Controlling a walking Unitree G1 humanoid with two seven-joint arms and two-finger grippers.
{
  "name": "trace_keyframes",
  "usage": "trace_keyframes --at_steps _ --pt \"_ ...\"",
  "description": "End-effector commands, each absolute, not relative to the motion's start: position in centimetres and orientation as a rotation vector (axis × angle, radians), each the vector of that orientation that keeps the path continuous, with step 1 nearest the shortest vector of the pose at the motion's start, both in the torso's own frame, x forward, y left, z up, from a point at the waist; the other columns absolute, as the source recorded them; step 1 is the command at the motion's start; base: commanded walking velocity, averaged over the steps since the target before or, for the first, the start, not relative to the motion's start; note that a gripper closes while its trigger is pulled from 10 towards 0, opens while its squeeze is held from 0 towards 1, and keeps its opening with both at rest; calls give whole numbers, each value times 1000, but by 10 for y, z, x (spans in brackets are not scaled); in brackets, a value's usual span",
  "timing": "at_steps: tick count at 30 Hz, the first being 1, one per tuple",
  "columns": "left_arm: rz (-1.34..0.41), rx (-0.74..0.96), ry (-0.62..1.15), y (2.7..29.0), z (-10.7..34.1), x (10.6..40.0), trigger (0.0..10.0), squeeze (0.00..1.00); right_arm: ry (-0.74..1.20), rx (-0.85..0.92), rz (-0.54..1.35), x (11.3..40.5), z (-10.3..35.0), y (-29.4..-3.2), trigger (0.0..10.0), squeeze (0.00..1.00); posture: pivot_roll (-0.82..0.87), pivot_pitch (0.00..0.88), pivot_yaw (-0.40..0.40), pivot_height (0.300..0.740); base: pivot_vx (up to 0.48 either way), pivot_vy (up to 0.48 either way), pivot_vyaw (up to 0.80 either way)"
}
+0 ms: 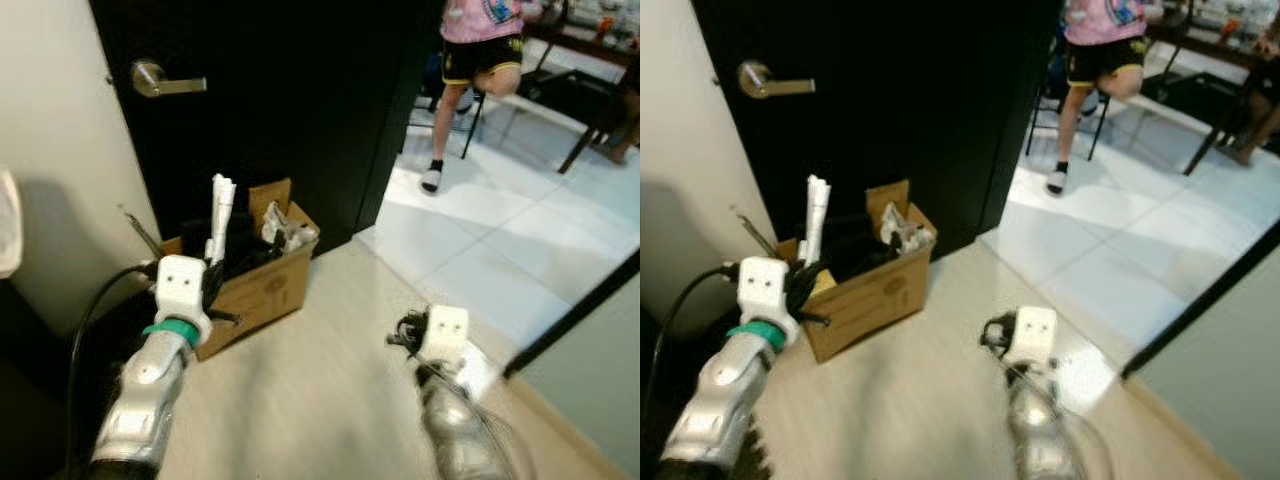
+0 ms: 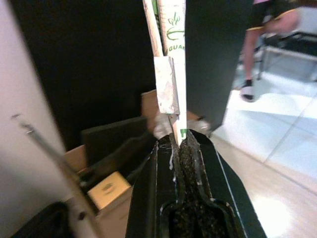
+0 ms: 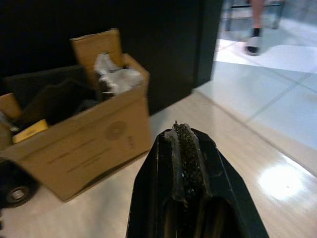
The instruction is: Clean up the room
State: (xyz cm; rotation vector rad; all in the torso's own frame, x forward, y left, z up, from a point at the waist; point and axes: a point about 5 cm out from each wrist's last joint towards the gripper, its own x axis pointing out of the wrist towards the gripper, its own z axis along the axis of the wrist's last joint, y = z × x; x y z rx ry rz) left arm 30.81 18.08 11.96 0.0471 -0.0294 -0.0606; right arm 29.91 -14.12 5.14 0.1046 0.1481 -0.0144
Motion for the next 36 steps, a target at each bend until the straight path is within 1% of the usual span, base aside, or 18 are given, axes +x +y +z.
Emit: trace_keyframes --at_steps 1,21,28,33,36 --pt "-75 39 -16 176 116 307 10000 0 168 100 -41 297 47 -150 10000 0 88 0 -3 740 405 0 0" --pt "-66 43 -19 178 117 306 10000 0 207 87 -40 299 45 -151 10000 0 100 11 -20 740 402 0 0" --pt "-69 57 -24 181 120 307 10000 0 211 79 -35 306 48 -151 10000 0 103 22 -26 740 391 0 0" --pt "-63 59 -29 182 122 308 10000 0 201 55 -7 309 51 -150 10000 0 105 29 -36 740 376 0 0" --pt "-61 59 -31 181 122 308 10000 0 201 43 7 311 52 -147 10000 0 103 39 -55 740 371 0 0"
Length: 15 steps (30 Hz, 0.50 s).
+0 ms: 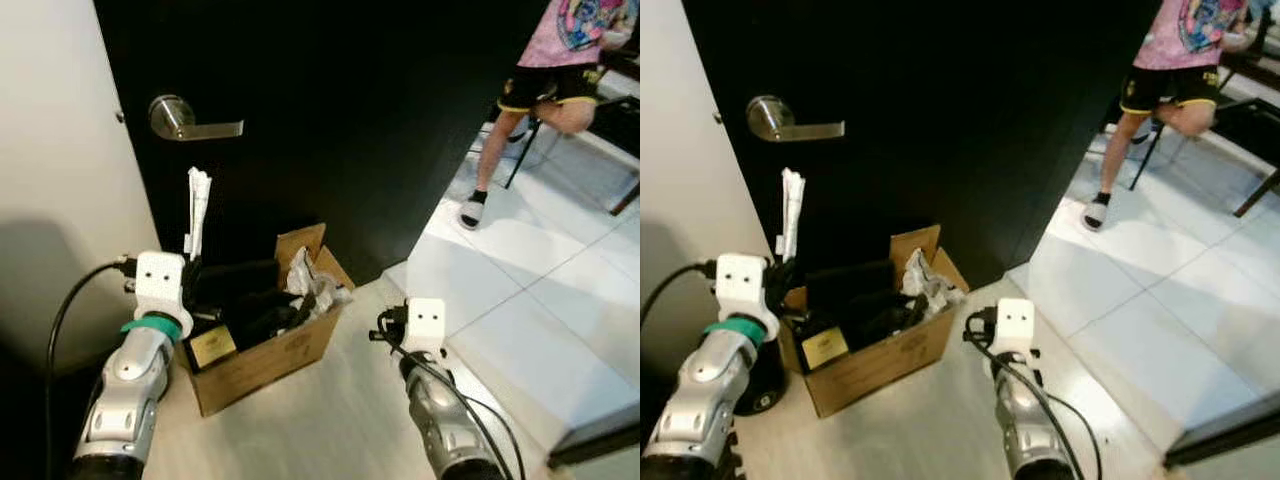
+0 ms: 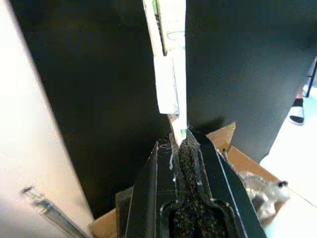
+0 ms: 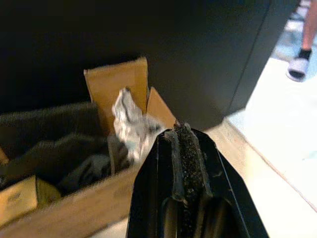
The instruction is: Clean up the room
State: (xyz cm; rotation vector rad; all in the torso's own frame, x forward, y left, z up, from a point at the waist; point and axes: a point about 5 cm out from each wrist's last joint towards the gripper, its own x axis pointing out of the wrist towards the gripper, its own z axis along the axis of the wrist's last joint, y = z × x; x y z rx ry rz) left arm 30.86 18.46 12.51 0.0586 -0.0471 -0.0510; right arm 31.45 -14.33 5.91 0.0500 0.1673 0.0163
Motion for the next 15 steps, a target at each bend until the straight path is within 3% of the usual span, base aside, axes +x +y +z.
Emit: trace_keyframes --at_steps 1,12,15 --pt "-66 64 -30 181 123 309 10000 0 205 38 18 312 52 -146 10000 0 103 48 -64 740 371 0 0" --pt "-96 103 -22 182 124 311 10000 0 221 21 70 306 48 -140 10000 0 97 54 -70 740 359 0 0" --pt "-108 109 -21 181 124 310 10000 0 221 27 68 307 49 -139 10000 0 97 54 -69 740 0 0 0"
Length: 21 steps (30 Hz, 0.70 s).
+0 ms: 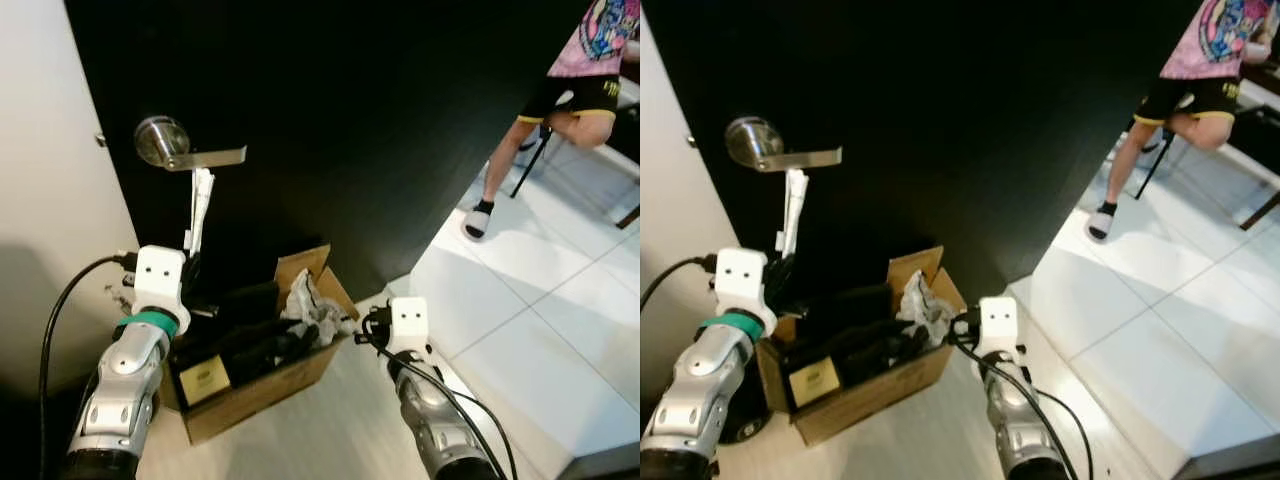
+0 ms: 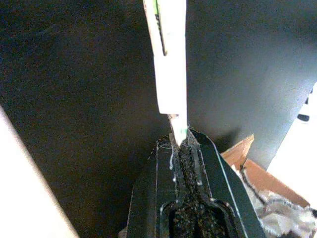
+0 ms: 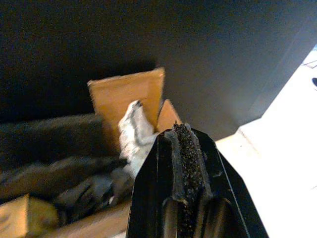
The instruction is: Clean up the room
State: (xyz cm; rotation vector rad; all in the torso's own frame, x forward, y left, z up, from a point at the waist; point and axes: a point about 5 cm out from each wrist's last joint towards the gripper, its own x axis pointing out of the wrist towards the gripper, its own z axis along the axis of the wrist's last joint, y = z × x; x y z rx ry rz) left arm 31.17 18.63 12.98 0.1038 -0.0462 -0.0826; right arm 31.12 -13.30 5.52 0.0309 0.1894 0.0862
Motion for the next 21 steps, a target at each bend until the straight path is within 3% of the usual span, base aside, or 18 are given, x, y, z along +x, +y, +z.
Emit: trace_keyframes --at_steps 1,9,21 --pt "-115 119 -13 180 123 310 10000 0 220 27 69 308 49 -138 10000 0 97 54 -69 740 0 0 0" --pt "-134 151 -18 178 123 309 10000 0 210 -2 116 308 50 -133 10000 0 100 52 -67 740 0 0 0" --pt "-137 204 -15 181 122 306 10000 0 223 -11 134 307 48 -132 10000 0 111 48 -77 740 0 0 800"
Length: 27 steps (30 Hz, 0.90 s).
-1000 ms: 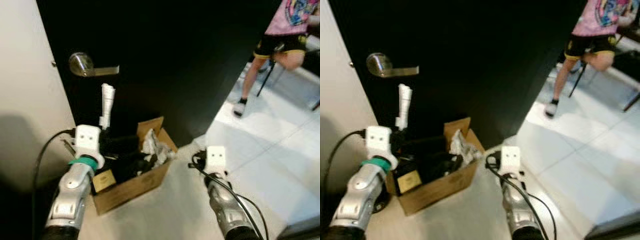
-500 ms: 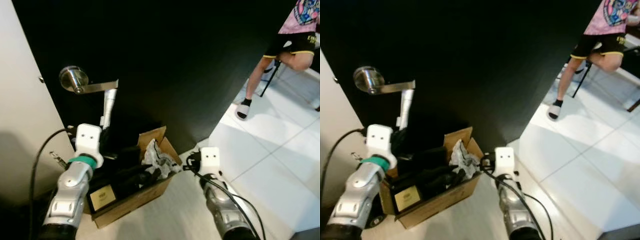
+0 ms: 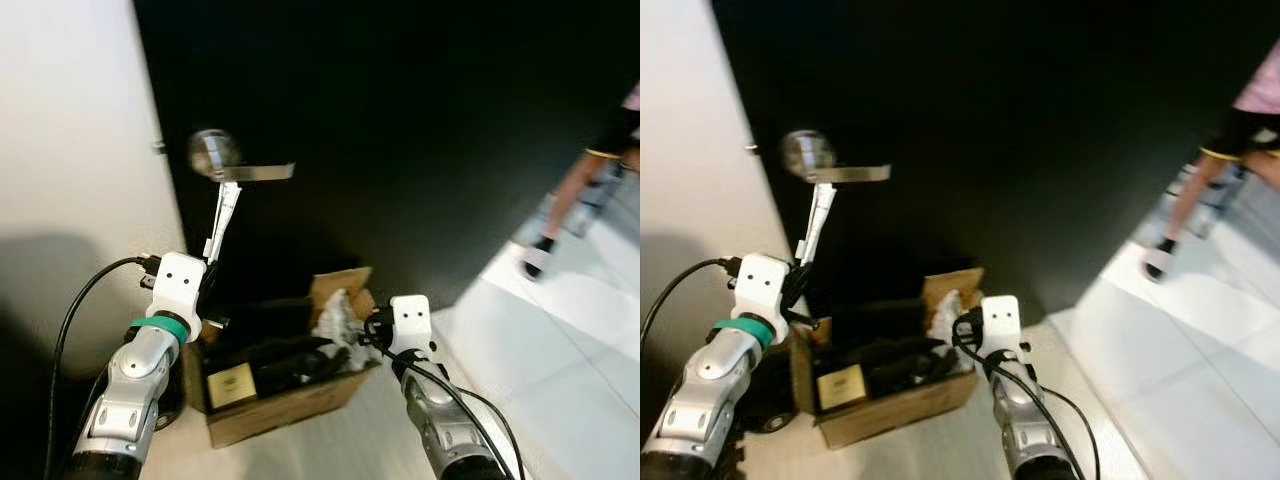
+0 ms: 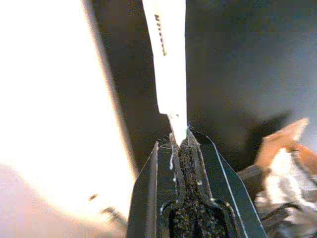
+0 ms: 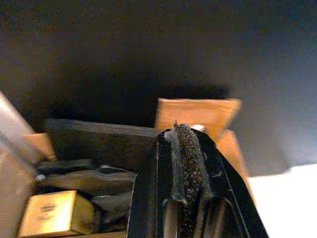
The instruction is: Clean up the room
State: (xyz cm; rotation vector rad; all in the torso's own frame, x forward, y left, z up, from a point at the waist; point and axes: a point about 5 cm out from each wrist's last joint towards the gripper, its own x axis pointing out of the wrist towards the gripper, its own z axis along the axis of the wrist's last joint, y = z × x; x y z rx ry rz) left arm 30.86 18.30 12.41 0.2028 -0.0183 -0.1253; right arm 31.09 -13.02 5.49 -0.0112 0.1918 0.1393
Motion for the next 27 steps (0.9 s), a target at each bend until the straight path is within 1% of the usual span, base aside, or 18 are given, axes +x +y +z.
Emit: trace_keyframes --at_steps 1,11,27 --pt "-134 207 -15 181 122 307 10000 0 222 -10 136 307 48 -132 10000 0 111 50 -77 740 0 0 800" --pt "-138 264 -9 181 124 312 10000 0 221 -10 124 309 50 -135 10000 0 112 65 -90 740 0 0 800" --pt "-142 258 -11 181 125 312 10000 0 216 -16 131 310 52 -133 10000 0 114 68 -92 740 0 0 800"
